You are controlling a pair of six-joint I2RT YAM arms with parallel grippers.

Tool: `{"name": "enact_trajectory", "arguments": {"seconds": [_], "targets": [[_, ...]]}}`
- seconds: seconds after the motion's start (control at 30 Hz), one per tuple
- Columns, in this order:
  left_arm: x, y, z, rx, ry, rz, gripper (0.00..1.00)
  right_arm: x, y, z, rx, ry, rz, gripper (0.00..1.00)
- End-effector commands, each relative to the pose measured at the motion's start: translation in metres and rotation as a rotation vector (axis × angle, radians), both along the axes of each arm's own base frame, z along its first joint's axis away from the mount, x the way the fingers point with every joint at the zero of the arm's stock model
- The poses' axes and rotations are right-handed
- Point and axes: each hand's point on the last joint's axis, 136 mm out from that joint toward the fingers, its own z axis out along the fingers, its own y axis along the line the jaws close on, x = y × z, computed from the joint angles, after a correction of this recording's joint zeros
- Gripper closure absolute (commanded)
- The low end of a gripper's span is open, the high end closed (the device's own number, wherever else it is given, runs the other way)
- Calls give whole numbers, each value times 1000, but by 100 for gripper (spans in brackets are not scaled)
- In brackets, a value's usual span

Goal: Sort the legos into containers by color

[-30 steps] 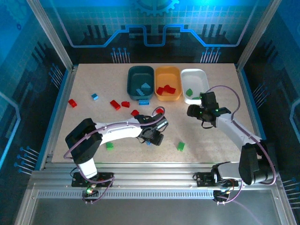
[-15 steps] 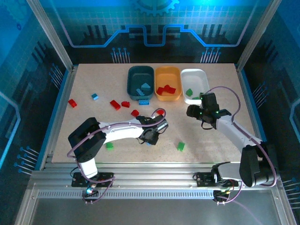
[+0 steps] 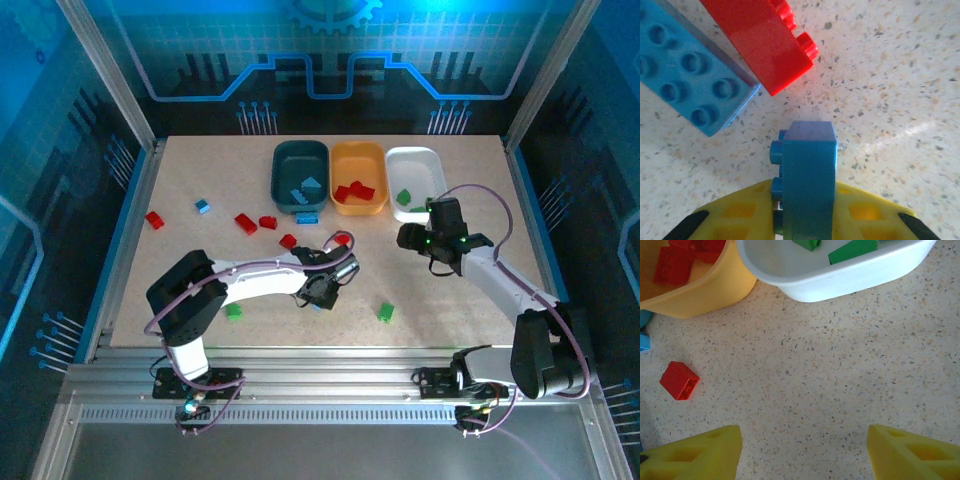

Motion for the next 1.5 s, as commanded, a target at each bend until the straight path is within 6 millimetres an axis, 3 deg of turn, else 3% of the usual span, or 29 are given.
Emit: {"name": "enact_trajectory", "arguments": {"seconds": [0.0,0.13,0.33,0.43,0.57,0.63,0.77,0.9,1.1,1.23,1.37,1.47], "targets": [[12,-14,65,-102,-82,-29,86,1,0,4,21,-22,-8,32],[43,-5,106,-143,-156,-5,86,1,2,3,34,-22,-3,33],[136,34,141,-203,-233,175,87,1,5,4,44,-25,3,33],[189,46,141,-208,-238,248,88,3,7,3,53,-24,7,33],[251,59,123,-219,-205,366,93,5,8,2,53,-19,11,33],[272,52,112,-305,-170,379,93,4,11,1,62,-14,22,33],[306,55,94,-334,-155,428,91,2,19,-5,66,7,49,33],[321,63,80,-333,-163,454,86,1,25,-7,62,18,71,33],[325,61,74,-432,-118,449,53,6,58,-4,36,32,191,33],[319,58,112,-486,-166,424,22,11,94,-1,1,27,298,33],[297,66,166,-528,-257,392,17,6,137,-8,-45,63,413,33],[262,79,192,-561,-305,402,15,-3,168,-15,-64,82,475,34]]}}
